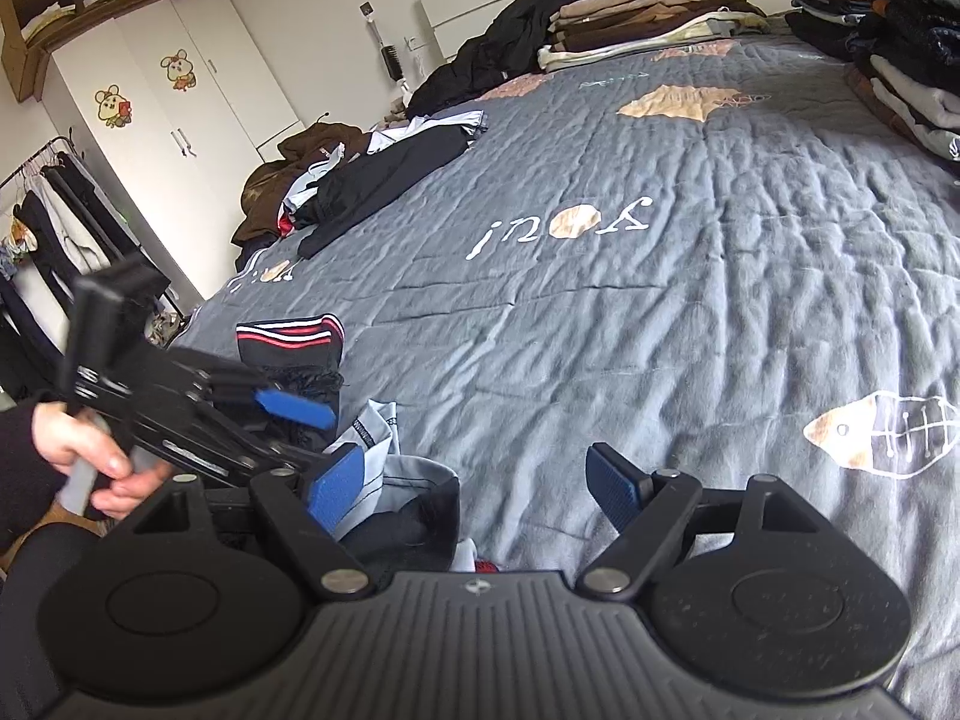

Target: Fold clothes

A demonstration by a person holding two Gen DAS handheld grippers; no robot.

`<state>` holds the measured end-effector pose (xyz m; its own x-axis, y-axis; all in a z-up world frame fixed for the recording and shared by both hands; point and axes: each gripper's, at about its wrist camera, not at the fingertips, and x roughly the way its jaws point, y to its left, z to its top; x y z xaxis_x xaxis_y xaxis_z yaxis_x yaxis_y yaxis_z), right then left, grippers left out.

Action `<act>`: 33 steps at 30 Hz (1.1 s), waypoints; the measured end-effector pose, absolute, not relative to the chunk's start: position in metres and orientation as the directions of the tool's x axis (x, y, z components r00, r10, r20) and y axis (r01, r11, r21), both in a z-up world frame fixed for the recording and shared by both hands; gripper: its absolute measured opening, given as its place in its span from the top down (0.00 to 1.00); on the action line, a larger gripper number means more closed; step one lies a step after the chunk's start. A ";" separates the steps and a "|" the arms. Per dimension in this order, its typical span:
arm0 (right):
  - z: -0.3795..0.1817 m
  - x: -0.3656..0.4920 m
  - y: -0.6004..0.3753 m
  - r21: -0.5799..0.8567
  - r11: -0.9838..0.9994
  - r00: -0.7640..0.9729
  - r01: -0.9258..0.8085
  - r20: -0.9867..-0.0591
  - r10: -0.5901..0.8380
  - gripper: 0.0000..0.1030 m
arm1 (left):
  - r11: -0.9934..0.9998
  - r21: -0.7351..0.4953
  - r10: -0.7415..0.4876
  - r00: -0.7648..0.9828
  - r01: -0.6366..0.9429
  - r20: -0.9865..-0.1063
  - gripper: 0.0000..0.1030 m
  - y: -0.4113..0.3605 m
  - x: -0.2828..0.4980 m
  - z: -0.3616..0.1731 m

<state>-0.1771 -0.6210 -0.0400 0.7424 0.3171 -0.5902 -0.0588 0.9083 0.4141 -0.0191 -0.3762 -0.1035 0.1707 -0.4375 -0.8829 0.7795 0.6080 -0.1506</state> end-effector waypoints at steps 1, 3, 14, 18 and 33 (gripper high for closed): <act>-0.040 -0.177 -0.622 0.416 0.907 0.744 -0.058 -0.588 0.317 0.22 | 0.612 -0.154 -0.442 0.174 0.776 -0.880 0.30 -0.375 -0.021 -0.106; -0.038 -0.177 -0.624 0.421 0.905 0.750 -0.059 -0.579 0.319 0.22 | 0.585 -0.157 -0.486 0.190 0.796 -0.853 0.46 -0.375 -0.028 -0.102; -0.016 -0.186 -0.653 0.486 0.874 0.841 -0.009 -0.469 0.269 0.22 | 0.337 -0.262 -0.788 0.118 0.905 -0.604 0.94 -0.433 -0.077 -0.022; -0.003 -0.200 -0.675 0.512 0.858 0.889 0.037 -0.409 0.205 0.22 | 0.217 -0.249 -0.874 0.074 0.944 -0.480 0.94 -0.478 -0.100 0.022; 0.023 -0.255 -0.747 0.529 0.829 0.951 0.182 -0.311 -0.011 0.22 | 0.169 -0.132 -0.759 0.044 0.977 -0.650 0.53 -0.492 -0.127 -0.026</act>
